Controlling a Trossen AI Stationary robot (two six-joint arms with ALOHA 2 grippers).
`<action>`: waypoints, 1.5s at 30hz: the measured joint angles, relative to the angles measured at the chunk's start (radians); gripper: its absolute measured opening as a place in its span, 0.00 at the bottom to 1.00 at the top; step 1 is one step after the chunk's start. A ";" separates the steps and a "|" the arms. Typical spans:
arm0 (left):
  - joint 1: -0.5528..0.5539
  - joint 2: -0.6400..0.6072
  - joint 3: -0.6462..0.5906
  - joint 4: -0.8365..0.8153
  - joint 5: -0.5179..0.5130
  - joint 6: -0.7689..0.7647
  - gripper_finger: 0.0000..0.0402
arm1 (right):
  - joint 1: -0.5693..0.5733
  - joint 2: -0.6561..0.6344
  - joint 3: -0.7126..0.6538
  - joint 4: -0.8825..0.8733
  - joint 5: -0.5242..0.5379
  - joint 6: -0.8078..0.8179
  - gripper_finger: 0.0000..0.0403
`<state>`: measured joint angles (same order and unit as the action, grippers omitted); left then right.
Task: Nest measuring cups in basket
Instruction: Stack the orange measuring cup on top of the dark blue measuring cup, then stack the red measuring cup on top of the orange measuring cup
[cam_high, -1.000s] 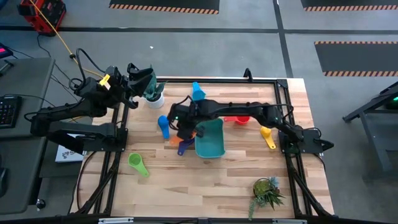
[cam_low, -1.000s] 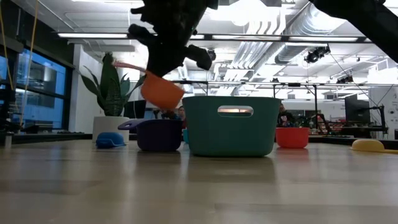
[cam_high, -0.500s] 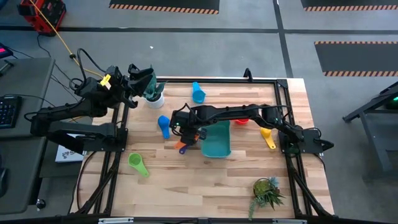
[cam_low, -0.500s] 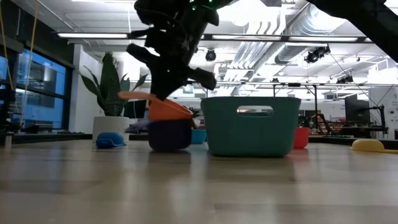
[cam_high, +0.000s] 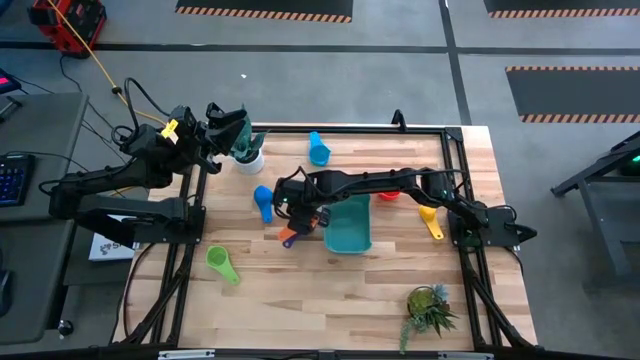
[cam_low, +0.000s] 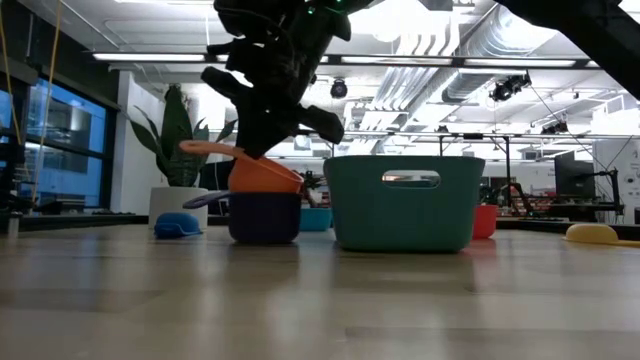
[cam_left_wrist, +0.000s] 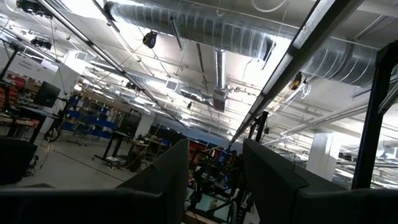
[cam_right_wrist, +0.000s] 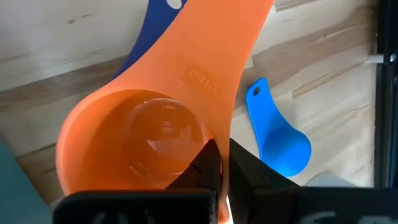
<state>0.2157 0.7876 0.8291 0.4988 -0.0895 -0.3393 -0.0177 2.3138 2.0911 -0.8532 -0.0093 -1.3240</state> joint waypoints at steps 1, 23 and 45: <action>0.000 0.000 0.000 0.000 0.000 0.000 0.35 | 0.000 0.000 0.000 0.000 0.000 0.009 0.01; 0.000 0.000 0.000 -0.004 0.000 0.001 0.35 | -0.021 -0.001 0.218 -0.171 0.080 0.258 0.32; 0.000 0.002 0.000 -0.008 0.000 0.134 0.35 | -0.363 -0.518 -0.518 -0.556 -0.234 0.996 0.32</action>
<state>0.2157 0.7891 0.8291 0.4904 -0.0895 -0.2057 -0.3809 1.7957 1.5726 -1.4088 -0.2436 -0.3280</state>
